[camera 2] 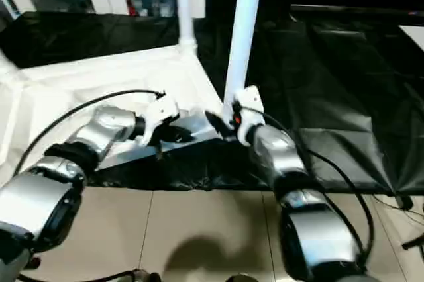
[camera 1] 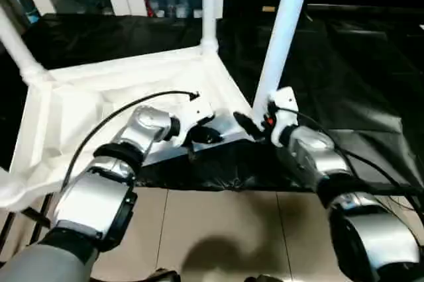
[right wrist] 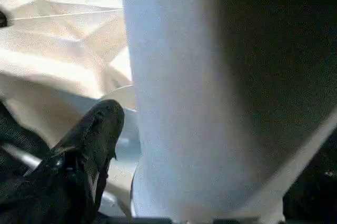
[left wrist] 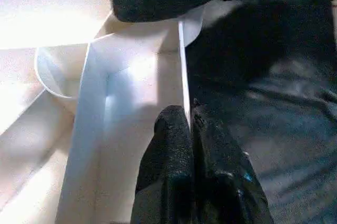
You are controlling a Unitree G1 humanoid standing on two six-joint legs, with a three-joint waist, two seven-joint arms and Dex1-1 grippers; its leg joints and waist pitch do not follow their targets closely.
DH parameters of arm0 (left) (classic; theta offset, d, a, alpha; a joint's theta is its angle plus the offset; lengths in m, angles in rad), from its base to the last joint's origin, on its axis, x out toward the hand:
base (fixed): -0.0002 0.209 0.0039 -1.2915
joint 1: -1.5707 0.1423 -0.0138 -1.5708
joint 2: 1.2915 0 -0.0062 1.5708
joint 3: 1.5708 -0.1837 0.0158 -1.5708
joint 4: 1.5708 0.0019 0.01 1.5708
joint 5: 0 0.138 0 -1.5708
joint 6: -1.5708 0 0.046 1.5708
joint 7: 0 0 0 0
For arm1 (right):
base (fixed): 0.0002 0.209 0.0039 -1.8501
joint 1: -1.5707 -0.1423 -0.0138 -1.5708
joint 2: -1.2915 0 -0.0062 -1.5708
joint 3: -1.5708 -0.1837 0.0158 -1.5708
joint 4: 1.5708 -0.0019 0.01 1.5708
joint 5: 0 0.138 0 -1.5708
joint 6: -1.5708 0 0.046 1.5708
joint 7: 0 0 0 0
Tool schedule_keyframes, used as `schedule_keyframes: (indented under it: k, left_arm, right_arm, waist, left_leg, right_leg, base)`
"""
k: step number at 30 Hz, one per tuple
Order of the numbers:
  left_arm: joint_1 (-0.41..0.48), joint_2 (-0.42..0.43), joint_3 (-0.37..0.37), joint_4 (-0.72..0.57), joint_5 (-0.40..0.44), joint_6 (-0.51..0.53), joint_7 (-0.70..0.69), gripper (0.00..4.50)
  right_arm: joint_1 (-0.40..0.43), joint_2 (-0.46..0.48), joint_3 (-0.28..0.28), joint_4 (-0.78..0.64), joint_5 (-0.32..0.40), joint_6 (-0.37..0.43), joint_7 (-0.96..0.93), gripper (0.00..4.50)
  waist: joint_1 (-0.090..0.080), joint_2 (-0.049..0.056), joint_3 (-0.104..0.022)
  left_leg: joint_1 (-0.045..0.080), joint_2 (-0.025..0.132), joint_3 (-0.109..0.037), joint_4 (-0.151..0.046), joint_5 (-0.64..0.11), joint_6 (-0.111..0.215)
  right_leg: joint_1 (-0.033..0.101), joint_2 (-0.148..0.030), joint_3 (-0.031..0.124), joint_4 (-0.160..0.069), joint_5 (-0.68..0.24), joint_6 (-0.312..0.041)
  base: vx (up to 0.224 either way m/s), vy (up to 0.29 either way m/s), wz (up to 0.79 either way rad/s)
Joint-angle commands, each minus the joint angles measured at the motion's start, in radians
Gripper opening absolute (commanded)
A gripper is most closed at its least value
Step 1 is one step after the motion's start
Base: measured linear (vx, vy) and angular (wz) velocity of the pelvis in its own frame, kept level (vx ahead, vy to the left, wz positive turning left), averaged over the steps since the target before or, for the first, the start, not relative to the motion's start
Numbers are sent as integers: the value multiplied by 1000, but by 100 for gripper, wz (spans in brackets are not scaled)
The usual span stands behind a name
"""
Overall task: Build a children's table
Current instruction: Rotate leg to tighten
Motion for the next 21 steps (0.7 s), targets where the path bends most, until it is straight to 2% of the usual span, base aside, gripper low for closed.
schedule_keyframes:
  k: [1, 3, 7, 9, 10, 21]
  left_arm:
    - [7, -8, -19, -31, -4, -37, -91, 0]
    - [14, -2, -25, -34, -5, -49, -134, 0]
    - [29, 10, -37, -41, -2, -74, -209, 0]
    - [34, 14, -42, -43, 1, -82, -231, 0]
    - [39, 19, -47, -45, 5, -92, -257, 0]
    - [52, 35, -67, -48, 24, -118, -315, 0]
  right_arm:
    - [12, -18, 30, -43, -3, 7, 80, 400]
    - [32, -35, 46, -68, -1, 13, 143, 400]
    - [82, -76, 75, -156, 18, 49, 286, 400]
    - [102, -92, 88, -196, 26, 67, 337, 400]
    - [123, -111, 105, -234, 28, 85, 390, 384]
    - [160, -142, 130, -314, 29, 134, 474, 290]
  waist:
    - [5, 11, -80]
    - [7, 5, -80]
    - [15, 4, -82]
    - [20, 5, -80]
    - [26, 5, -80]
    - [27, 5, -81]
  left_leg:
    - [24, 48, -17, -64, -183, 95]
    - [25, 48, -16, -65, -200, 94]
    - [25, 50, -17, -64, -189, 101]
    - [27, 51, -17, -65, -200, 96]
    - [28, 50, -18, -65, -202, 94]
    - [29, 51, -19, -67, -209, 71]
  right_leg:
    - [55, -64, 40, -55, -42, -313]
    - [56, -63, 40, -60, -45, -313]
    - [57, -64, 41, -55, -27, -316]
    - [55, -64, 40, -58, -50, -314]
    - [56, -63, 41, -59, -55, -309]
    - [54, -66, 41, -60, -78, -306]
  base:
    - [0, 0, 0]
    - [0, 0, 0]
    - [0, 0, 0]
    - [0, 0, 0]
    - [0, 0, 0]
    - [0, 0, 0]
